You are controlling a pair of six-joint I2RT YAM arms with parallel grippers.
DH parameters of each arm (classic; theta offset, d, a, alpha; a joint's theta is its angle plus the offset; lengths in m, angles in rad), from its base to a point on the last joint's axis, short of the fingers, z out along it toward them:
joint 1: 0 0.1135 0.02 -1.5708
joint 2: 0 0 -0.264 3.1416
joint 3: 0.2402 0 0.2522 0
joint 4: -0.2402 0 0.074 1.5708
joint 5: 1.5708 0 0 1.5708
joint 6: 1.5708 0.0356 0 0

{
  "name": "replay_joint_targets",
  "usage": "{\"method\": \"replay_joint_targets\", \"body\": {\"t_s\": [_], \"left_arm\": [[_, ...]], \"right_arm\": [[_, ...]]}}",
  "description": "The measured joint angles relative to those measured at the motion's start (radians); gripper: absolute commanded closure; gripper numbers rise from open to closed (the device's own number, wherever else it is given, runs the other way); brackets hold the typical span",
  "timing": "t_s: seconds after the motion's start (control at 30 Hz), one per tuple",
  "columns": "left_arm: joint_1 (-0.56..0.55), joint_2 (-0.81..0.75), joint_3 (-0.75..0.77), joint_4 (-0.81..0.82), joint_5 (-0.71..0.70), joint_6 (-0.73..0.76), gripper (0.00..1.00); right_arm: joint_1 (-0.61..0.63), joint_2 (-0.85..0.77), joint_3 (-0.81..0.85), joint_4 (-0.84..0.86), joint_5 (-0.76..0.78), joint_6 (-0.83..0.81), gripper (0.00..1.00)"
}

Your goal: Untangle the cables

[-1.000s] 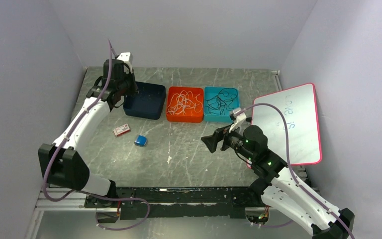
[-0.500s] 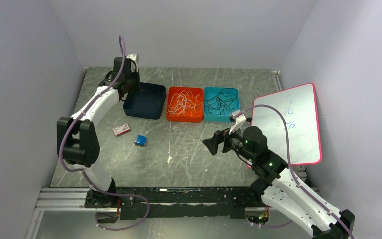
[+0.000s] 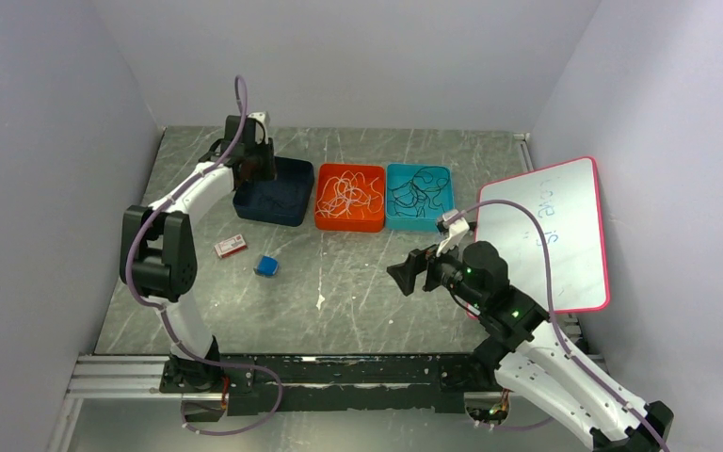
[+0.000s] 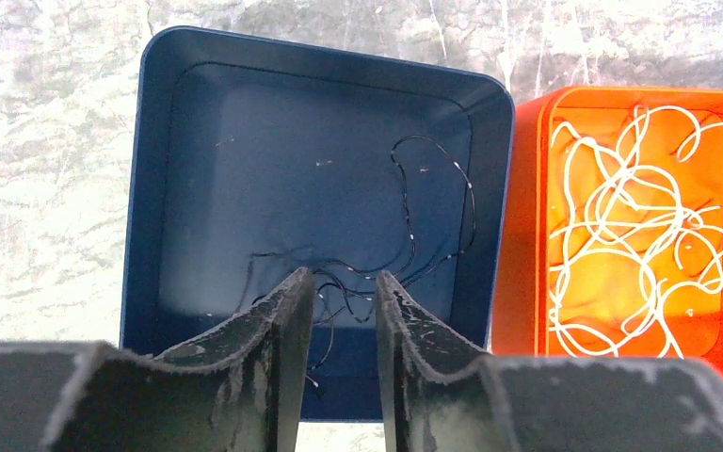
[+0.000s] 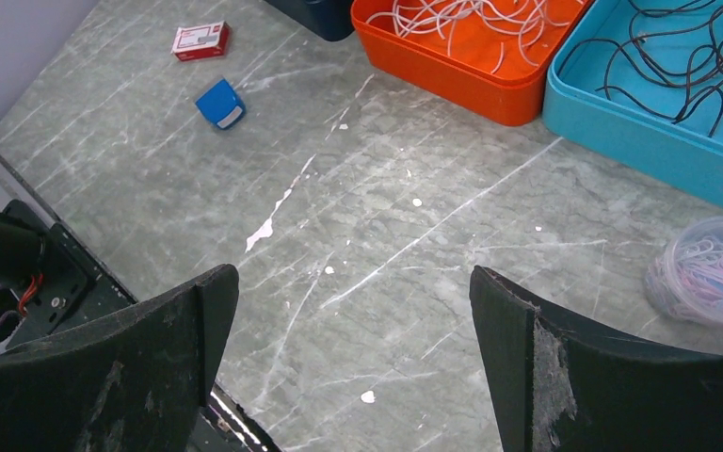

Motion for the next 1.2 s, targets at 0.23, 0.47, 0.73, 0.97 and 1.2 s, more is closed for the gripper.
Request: {"method": "replay_joint_targets", "body": {"t_s": [0.23,0.47,0.73,0.97,1.2], "left_arm": [[0.001,-0.037,-0.009,-0.002,-0.001,0.0,0.54],[0.003,-0.3,-0.081,0.001,0.023,-0.011,0.49],[0.003,-0.724,-0.292,0.005,0.085,-0.079,0.35],[0.003,-1.028,-0.504,-0.056,0.14,-0.167,0.07],[0.002,-1.321,-0.731,-0.12,0.178,-0.265,0.01]], "right_arm": [[0.0,-0.006,0.0,-0.001,0.02,0.016,0.01],[0.0,-0.056,0.0,0.003,0.077,0.043,0.0],[0.0,-0.063,0.0,0.01,0.204,0.092,0.0],[0.0,-0.005,0.021,0.006,0.291,0.115,0.0],[0.0,0.011,0.043,0.003,0.338,0.116,0.0]]}}
